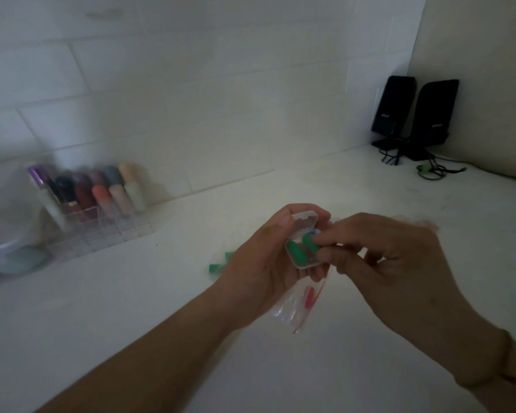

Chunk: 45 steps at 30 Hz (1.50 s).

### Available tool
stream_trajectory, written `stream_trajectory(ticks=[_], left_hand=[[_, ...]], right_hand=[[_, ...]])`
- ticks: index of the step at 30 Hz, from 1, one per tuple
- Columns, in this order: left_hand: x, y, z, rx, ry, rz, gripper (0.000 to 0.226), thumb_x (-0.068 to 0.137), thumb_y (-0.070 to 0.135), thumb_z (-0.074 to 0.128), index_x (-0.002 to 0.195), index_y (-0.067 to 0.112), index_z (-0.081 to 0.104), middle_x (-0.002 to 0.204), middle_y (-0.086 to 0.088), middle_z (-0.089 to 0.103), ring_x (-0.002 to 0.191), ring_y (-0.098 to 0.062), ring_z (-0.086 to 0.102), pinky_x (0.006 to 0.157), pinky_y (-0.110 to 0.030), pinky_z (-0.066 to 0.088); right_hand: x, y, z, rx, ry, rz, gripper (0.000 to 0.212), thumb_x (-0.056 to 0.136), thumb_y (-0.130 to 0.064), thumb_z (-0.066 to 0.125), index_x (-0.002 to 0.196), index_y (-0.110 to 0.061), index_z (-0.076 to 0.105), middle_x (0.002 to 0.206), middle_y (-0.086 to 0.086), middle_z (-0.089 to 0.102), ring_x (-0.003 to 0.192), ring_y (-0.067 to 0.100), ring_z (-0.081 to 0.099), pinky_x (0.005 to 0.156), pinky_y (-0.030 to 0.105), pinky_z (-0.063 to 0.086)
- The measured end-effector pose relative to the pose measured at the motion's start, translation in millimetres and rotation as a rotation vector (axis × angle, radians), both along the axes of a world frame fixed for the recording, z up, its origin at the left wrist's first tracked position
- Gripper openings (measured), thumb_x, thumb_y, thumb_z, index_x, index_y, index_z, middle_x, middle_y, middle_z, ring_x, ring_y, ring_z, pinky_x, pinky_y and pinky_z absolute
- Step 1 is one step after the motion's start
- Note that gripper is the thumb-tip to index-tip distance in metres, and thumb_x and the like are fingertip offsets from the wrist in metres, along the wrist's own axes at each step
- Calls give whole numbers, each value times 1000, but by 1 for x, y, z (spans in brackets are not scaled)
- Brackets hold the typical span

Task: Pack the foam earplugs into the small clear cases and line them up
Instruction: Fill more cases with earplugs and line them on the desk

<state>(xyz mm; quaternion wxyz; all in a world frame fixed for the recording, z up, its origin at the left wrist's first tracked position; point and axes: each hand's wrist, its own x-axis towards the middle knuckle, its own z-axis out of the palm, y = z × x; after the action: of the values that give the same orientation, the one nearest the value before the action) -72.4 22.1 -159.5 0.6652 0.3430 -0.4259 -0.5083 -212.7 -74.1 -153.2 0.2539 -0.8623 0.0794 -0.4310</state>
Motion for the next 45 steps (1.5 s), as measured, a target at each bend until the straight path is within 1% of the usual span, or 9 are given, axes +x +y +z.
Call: stream_trajectory(ticks=[7, 13, 19, 24, 27, 30, 36, 41, 45], left_hand=[[0, -2, -3, -22, 15, 4, 46, 92, 43, 46, 114, 4, 52, 94, -11, 56, 75, -21, 51, 67, -30, 44], [1, -4, -1, 7, -157, 208, 60, 70, 1, 43, 125, 23, 47, 118, -5, 50, 63, -21, 54, 56, -27, 46], [-7, 4, -17, -221, -861, 399, 66, 96, -5, 38, 143, 27, 6, 126, 18, 31, 76, -8, 56, 69, -18, 46], [-8, 7, -12, -219, -1091, 386, 60, 97, -2, 40, 143, 17, 6, 112, 7, 42, 74, -15, 55, 67, -23, 47], [-1, 6, -11, -67, -1155, 434, 81, 88, 29, 64, 144, 35, 5, 137, 19, 29, 112, -9, 51, 86, -24, 50], [4, 4, -19, 16, -1532, 414, 89, 76, 54, 67, 145, 39, 13, 144, 18, 30, 133, -7, 34, 109, -41, 35], [16, 8, -13, 163, -1767, 251, 60, 84, 41, 57, 138, 44, 31, 143, 22, 36, 131, -4, 37, 118, -45, 13], [42, 19, -1, 250, -1791, 256, 50, 87, 39, 57, 132, 48, 37, 137, 29, 37, 129, 1, 36, 117, -34, 4], [43, 17, -4, 211, -1753, 239, 47, 82, 54, 54, 127, 47, 41, 132, 30, 40, 125, 2, 39, 118, -41, 17]], right_hand=[[-3, 1, 3, 14, 15, 5, 15, 88, -33, 62, 91, -24, 74, 83, -17, 64, 64, 1, 59, 54, 2, 35], [-3, -2, 10, 319, 77, -53, 25, 91, -57, 49, 84, -39, 65, 80, -24, 67, 52, 7, 59, 47, 4, 36], [1, -1, 1, 324, 229, -3, 34, 74, -60, 59, 95, -37, 72, 100, -19, 65, 65, 10, 64, 58, 20, 47], [0, 1, 5, 379, 216, -9, 9, 79, -42, 68, 85, -36, 69, 91, -23, 67, 66, 5, 62, 62, 10, 44], [-2, -20, 4, 531, 92, -56, 5, 86, -23, 68, 88, -26, 70, 77, -13, 69, 56, 3, 57, 54, 21, 48], [-4, -45, 2, 633, 56, -157, 16, 90, -12, 65, 105, -17, 64, 80, 1, 69, 57, 14, 62, 51, 29, 54], [9, -57, -32, 523, 314, -257, 15, 82, -11, 72, 80, -17, 59, 63, 5, 69, 53, 19, 66, 60, 39, 58], [30, -45, -42, 251, 324, -313, 19, 82, -24, 71, 75, -27, 54, 67, -6, 66, 58, 2, 57, 60, 13, 43], [35, -43, -46, 135, 368, -342, 19, 87, -32, 64, 75, -21, 53, 66, -6, 60, 64, 11, 54, 68, 32, 50]])
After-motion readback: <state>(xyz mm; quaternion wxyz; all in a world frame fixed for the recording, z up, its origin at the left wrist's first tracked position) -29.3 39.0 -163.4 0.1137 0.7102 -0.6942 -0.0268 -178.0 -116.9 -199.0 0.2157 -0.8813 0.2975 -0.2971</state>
